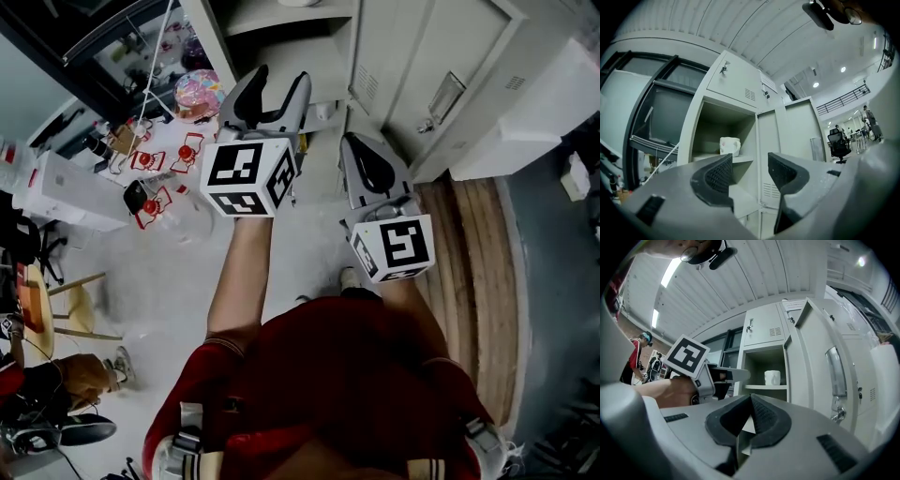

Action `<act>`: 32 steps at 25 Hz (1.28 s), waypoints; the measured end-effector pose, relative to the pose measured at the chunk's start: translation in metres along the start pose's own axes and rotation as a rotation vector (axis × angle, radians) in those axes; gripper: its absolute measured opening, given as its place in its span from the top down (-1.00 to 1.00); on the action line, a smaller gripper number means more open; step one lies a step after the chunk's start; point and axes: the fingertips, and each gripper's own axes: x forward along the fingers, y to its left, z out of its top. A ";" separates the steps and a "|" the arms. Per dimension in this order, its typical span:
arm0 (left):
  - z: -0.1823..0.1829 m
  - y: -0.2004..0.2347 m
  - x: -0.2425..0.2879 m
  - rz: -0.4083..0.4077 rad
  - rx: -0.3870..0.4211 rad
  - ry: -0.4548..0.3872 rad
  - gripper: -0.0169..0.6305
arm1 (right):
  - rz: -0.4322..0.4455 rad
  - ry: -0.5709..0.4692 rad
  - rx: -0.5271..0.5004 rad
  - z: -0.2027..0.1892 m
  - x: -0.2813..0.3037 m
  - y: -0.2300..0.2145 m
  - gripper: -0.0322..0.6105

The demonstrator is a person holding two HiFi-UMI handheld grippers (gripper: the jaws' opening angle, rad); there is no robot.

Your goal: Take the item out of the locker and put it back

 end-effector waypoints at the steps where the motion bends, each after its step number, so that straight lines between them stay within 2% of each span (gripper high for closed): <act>1: 0.001 0.000 0.008 0.009 0.004 0.004 0.27 | -0.001 0.007 0.005 -0.004 0.002 -0.004 0.90; 11: 0.004 0.012 0.077 0.107 0.041 0.024 0.25 | -0.029 0.015 0.015 -0.016 0.017 -0.035 0.90; 17: 0.008 0.025 0.115 0.159 0.054 0.034 0.25 | -0.013 -0.028 0.028 -0.010 0.024 -0.039 0.90; 32: 0.000 0.047 0.187 0.252 0.089 0.115 0.25 | 0.005 -0.037 0.038 -0.010 0.029 -0.050 0.90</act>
